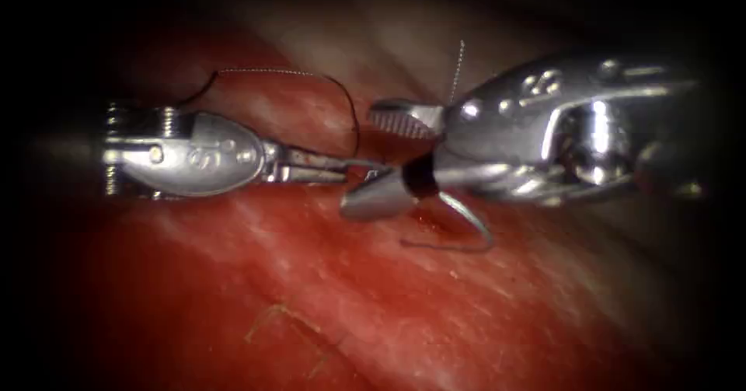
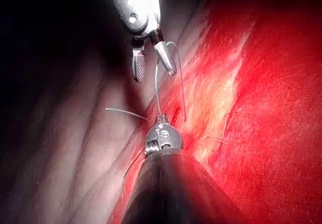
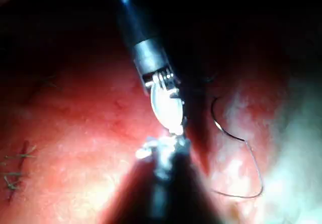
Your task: Wound Closure
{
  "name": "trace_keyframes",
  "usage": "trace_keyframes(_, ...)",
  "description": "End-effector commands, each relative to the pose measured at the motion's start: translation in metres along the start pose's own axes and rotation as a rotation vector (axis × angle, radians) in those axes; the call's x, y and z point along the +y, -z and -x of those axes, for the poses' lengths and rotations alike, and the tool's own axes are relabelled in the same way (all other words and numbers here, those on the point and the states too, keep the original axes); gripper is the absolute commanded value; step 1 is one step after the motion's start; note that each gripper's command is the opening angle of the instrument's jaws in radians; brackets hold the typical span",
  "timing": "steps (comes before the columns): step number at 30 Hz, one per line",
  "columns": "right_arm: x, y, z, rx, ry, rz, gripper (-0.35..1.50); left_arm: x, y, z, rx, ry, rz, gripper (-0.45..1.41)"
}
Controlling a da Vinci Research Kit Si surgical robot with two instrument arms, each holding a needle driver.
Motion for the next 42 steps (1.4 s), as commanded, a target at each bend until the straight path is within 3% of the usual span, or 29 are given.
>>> trace_keyframes(1,-0.0002,-0.0011,0.0005,-0.001,0.002,0.001,1.28,0.0001,-0.0006,0.0002,-0.002,-0.002,-0.002,-0.45)
trace_keyframes(11,-0.0006,-0.0012,0.0015,-0.042,0.021,-0.015,1.19,0.0003,-0.0004,0.0,-0.007,-0.008,-0.006,-0.45)
trace_keyframes(13,-0.0006,-0.0013,0.0016,-0.052,0.024,-0.019,1.06,0.0004,-0.0004,-0.0002,-0.007,-0.013,-0.006,-0.45)
trace_keyframes(14,-0.0007,-0.0014,0.0016,-0.062,0.026,-0.023,0.8,0.0005,-0.0004,-0.0003,-0.007,-0.013,-0.007,-0.45)
trace_keyframes(15,-0.0007,-0.0014,0.0016,-0.062,0.026,-0.023,0.43,0.0005,-0.0004,-0.0003,-0.007,-0.019,-0.007,-0.45)
trace_keyframes(16,-0.0007,-0.0014,0.0015,-0.064,0.026,-0.021,-0.07,0.0005,-0.0004,-0.0004,-0.007,-0.025,-0.007,-0.45)
trace_keyframes(17,-0.0006,-0.0013,0.0014,-0.057,0.035,-0.018,-0.35,0.0006,-0.0004,-0.0004,-0.007,-0.025,-0.007,-0.45)
trace_keyframes(27,-0.0004,-0.001,0.0015,-0.04,0.078,-0.012,-0.35,0.0006,-0.0002,-0.0004,-0.007,-0.025,-0.006,-0.45)
trace_keyframes(28,-0.0004,-0.0009,0.0016,-0.037,0.078,-0.012,-0.35,0.0005,-0.0003,-0.0004,-0.007,-0.024,-0.005,-0.37)
trace_keyframes(31,-0.0003,-0.0006,0.0019,-0.027,0.077,-0.009,-0.35,-0.0001,-0.0003,-0.0005,-0.012,-0.008,-0.018,0.63)
trace_keyframes(32,-0.0003,-0.0004,0.002,-0.022,0.083,-0.008,-0.35,-0.0004,-0.0002,-0.0005,-0.015,0.029,-0.026,0.86)
trace_keyframes(33,-0.0003,-0.0001,0.0022,-0.014,0.083,-0.006,-0.35,-0.0007,-0.0001,-0.0004,-0.021,0.061,-0.04,0.98)
trace_keyframes(42,0.0,0.0021,0.0022,0.049,0.093,-0.001,-0.35,-0.0019,-0.0013,0.0028,-0.037,0.073,-0.078,0.96)
